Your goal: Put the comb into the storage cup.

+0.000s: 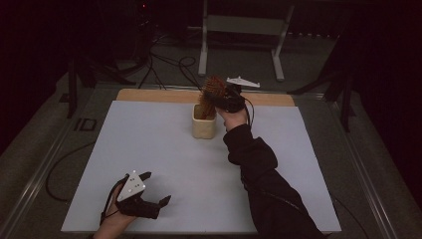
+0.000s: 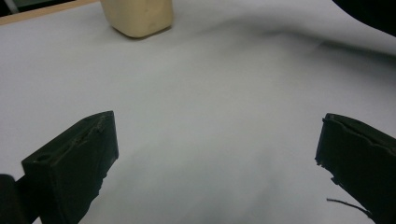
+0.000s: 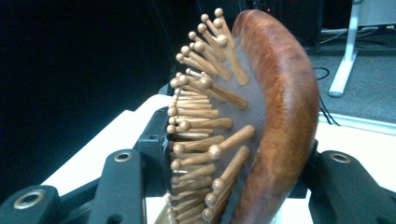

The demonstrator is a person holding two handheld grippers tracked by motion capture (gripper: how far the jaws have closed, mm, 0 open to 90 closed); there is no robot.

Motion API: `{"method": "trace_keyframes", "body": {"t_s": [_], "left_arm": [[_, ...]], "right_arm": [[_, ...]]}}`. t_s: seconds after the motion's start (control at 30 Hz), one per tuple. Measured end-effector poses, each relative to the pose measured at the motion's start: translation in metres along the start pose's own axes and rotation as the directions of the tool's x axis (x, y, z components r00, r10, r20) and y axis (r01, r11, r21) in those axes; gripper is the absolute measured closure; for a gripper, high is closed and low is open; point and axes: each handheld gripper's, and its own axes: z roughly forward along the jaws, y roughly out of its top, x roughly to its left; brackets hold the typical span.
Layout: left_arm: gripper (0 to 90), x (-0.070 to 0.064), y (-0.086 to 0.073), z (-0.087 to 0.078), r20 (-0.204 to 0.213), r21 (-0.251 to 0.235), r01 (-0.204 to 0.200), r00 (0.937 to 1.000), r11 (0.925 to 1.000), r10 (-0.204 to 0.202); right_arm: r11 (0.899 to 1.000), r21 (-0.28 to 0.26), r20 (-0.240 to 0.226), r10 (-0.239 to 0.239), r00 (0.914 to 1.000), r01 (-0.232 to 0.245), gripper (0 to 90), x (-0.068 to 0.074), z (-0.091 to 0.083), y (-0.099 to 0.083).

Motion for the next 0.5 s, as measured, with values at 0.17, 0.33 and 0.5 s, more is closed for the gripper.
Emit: {"method": "trace_keyframes", "body": {"t_s": [0.17,0.33,0.5], "left_arm": [[0.0,0.0,0.0,0.0,0.001,-0.001,0.001,1.0,1.0,-0.001],[0.0,0.0,0.0,0.0,0.001,-0.002,0.001,1.0,1.0,-0.001],[0.0,0.001,0.0,0.0,0.001,-0.002,0.003,1.0,1.0,-0.003]], "right_arm": [[1.0,0.012,-0.002,0.013,0.9999,-0.013,46.2,-0.007,-0.001,0.0],[0.999,0.023,0.013,0.027,0.9996,-0.027,43.6,-0.014,-0.002,-0.001],[1.0,0.031,0.01,0.003,0.9999,-0.003,41.6,-0.013,-0.002,-0.001]]}}
